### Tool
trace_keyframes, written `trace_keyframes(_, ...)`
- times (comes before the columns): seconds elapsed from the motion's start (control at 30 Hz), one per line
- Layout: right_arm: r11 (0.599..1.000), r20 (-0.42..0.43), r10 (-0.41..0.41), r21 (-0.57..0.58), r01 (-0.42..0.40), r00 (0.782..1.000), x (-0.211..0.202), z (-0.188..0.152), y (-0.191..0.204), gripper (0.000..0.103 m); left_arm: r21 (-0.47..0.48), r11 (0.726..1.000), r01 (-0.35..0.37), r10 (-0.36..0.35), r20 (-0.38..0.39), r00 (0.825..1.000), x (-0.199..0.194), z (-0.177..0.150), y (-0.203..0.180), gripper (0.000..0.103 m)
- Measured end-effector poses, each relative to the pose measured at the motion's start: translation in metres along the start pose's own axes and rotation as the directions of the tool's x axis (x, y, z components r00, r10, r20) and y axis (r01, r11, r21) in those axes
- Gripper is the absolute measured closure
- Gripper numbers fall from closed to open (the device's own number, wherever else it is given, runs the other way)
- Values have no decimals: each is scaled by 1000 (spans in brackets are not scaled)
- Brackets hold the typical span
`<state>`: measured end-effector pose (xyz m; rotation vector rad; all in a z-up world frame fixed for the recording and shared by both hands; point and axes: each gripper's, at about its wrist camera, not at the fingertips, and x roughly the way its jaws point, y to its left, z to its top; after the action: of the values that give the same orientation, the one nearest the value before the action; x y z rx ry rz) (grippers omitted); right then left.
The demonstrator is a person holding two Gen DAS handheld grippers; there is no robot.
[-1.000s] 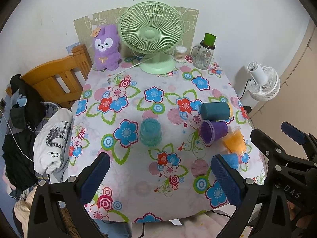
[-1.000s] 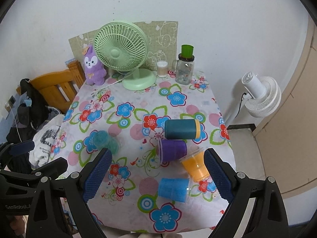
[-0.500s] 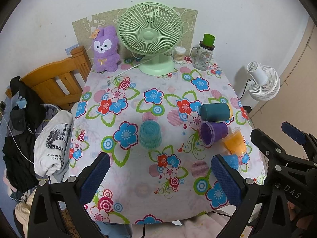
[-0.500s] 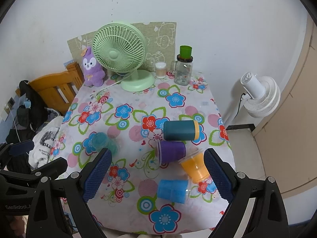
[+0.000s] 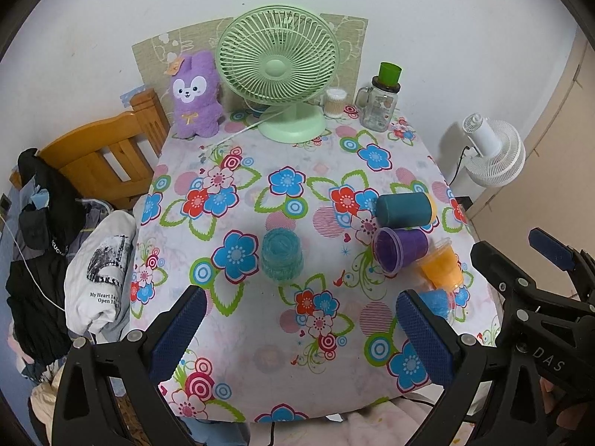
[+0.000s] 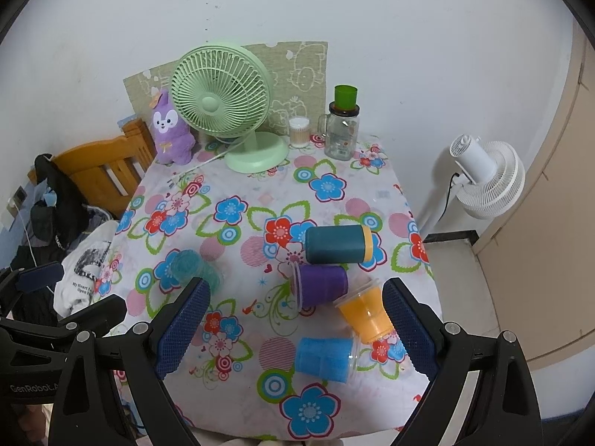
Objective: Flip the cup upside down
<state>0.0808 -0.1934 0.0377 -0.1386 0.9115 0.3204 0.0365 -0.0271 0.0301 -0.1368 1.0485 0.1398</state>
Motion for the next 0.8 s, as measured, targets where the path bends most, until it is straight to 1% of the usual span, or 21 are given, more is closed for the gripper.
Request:
trace_keyframes(0.37, 1000, -3, -8, 12, 8, 1000, 4, 1, -1, 8, 2, 1000, -1, 1, -1, 1000, 2, 1, -1, 0)
trace_keyframes(0.8, 999, -40, -29, 30, 31, 999, 22, 8, 5, 8, 22, 1000, 17, -16, -42, 999, 24, 16, 9, 0)
